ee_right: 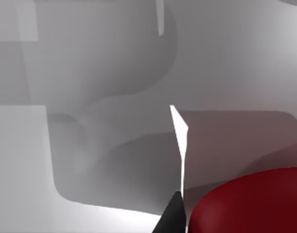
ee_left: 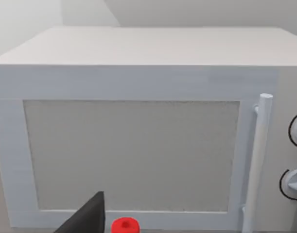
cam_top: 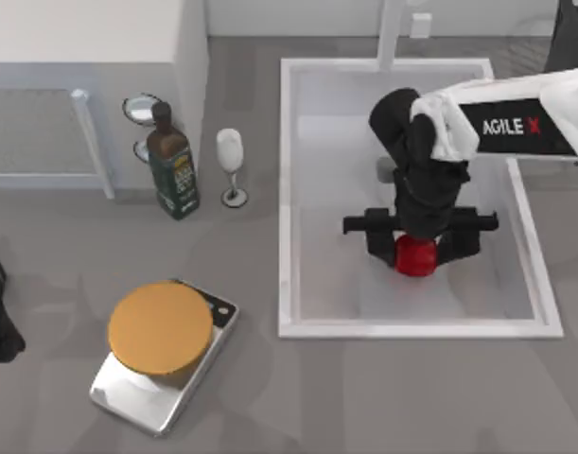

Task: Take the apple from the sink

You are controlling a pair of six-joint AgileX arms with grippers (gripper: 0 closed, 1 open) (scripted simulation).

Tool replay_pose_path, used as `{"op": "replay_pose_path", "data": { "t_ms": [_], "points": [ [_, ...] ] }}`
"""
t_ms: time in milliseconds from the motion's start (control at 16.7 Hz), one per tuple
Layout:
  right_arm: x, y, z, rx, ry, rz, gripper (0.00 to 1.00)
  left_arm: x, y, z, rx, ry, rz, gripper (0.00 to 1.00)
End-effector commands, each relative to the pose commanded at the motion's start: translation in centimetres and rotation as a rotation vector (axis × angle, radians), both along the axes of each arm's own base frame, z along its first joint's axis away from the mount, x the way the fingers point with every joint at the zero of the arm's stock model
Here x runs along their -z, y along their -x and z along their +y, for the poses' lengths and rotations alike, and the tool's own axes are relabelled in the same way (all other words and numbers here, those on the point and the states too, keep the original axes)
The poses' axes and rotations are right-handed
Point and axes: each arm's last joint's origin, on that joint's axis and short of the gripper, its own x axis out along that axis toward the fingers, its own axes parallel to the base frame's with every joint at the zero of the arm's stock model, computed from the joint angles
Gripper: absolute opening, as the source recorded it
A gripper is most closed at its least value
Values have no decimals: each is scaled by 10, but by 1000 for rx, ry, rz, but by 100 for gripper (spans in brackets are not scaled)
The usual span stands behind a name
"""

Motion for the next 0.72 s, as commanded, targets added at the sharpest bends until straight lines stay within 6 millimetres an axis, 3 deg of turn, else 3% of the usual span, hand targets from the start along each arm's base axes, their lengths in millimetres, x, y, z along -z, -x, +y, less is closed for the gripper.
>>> {"op": "replay_pose_path", "data": {
  "t_ms": [120, 180, 480, 720],
  "points": [
    [0, 0, 0, 0, 0, 0, 0, 0, 0, 0, 0, 0, 0, 100],
    [-29, -5, 0, -6, 0, -50, 0, 0, 0, 0, 0, 0, 0, 100],
    [-44, -16, 6, -6, 7, -34, 0, 0, 0, 0, 0, 0, 0, 100],
    [-98, -34, 16, -6, 15, -17, 0, 0, 0, 0, 0, 0, 0, 100]
  ]
}}
